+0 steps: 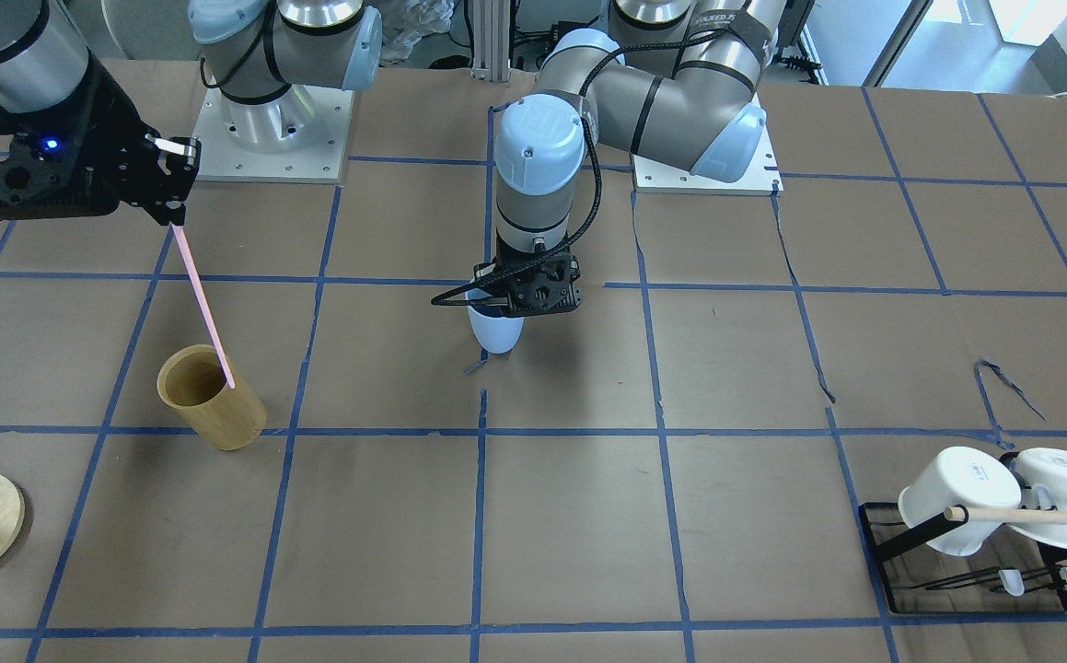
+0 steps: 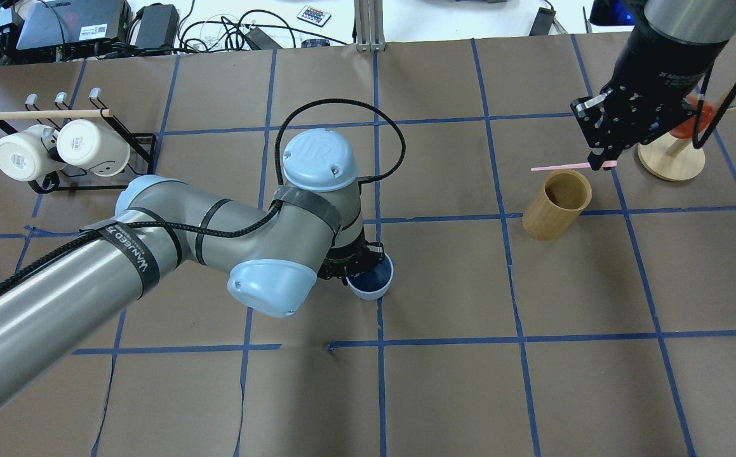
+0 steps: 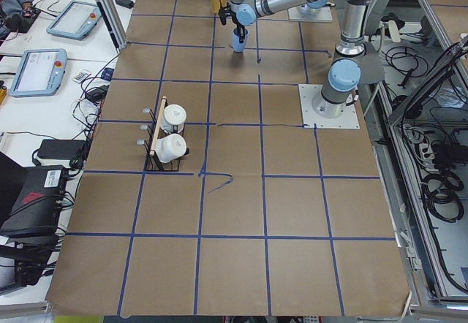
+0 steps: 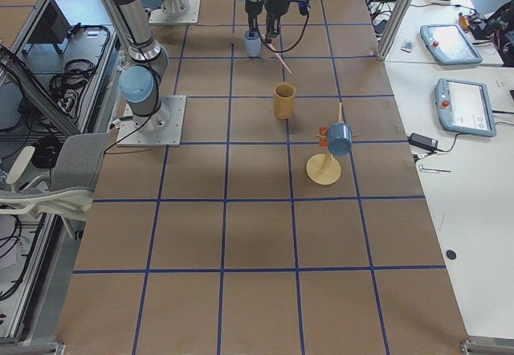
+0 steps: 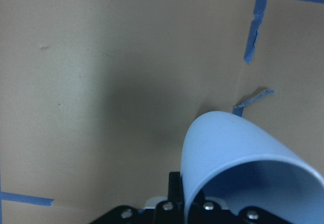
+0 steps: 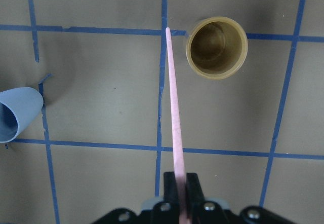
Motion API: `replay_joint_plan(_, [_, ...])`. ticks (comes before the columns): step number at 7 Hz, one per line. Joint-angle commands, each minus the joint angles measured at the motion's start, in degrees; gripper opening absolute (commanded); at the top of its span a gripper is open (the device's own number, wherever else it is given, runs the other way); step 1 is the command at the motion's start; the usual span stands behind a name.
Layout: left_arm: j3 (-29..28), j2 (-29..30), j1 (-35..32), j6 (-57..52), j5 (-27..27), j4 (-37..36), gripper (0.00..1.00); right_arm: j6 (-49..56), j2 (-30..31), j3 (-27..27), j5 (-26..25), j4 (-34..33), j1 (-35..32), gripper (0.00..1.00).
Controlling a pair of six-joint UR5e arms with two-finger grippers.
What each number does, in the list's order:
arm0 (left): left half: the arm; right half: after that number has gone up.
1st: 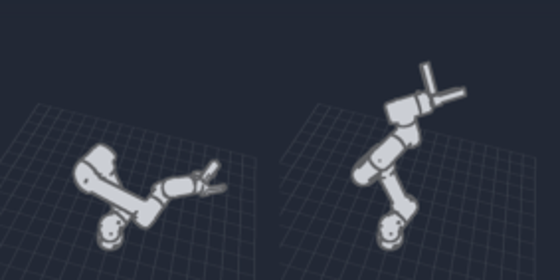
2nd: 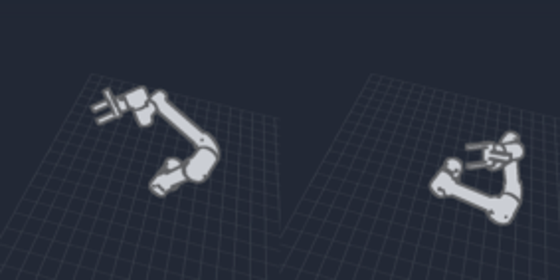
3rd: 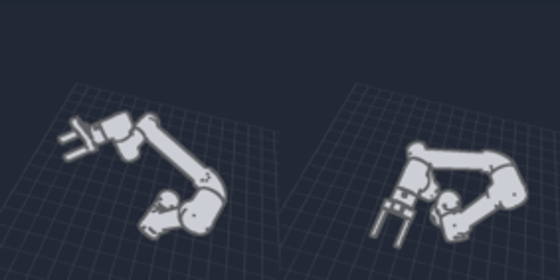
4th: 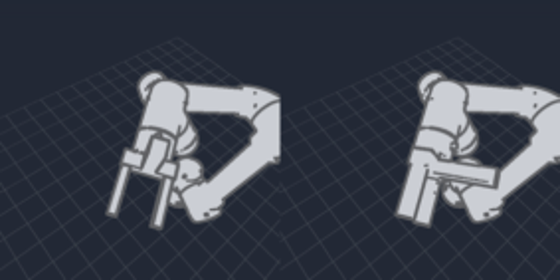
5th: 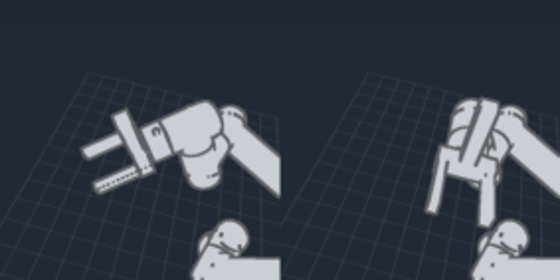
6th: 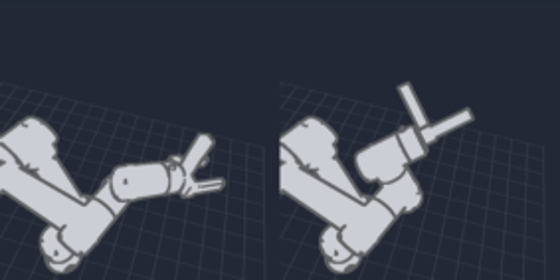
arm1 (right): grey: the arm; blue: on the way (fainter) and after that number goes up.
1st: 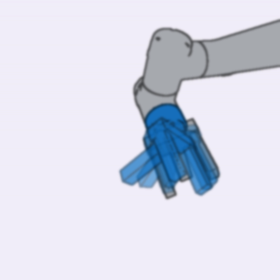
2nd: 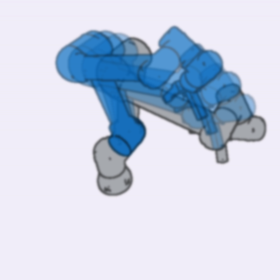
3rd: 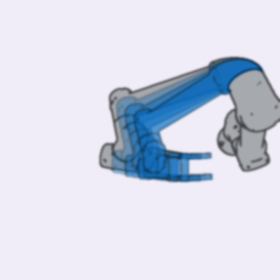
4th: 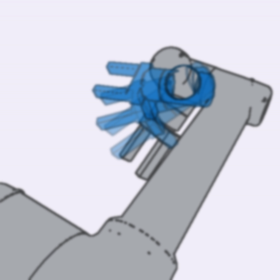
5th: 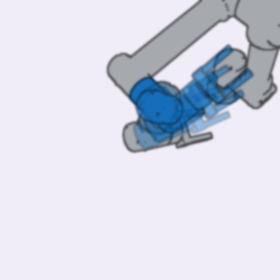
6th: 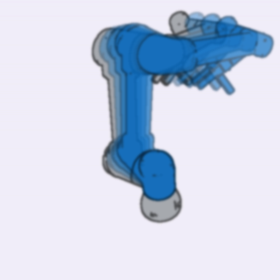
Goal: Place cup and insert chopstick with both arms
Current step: 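Release and raise the left gripper while the right carries the chopstick toward the cup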
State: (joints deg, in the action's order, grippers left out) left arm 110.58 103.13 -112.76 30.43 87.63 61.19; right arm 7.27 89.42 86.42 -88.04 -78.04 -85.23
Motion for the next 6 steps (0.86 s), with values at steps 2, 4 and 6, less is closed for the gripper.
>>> replay_joint_plan(2, [0.07, 0.67, -0.18, -0.63, -0.62, -0.02, 0.66, -6.99, -0.92, 0.07, 0.32, -0.1, -4.32, 0.0])
replay_joint_plan(4, [-3.59, -0.55, 0.08, -0.89, -0.62, 0.5, 1.0, -7.88, -0.83, -0.11, 0.32, -0.01, -4.5, 0.0])
replay_joint_plan(6, [-12.28, -2.4, 4.01, -7.51, -0.1, 13.44, 1.0, -11.1, -0.92, -0.02, 2.6, -0.1, -6.25, 0.0])
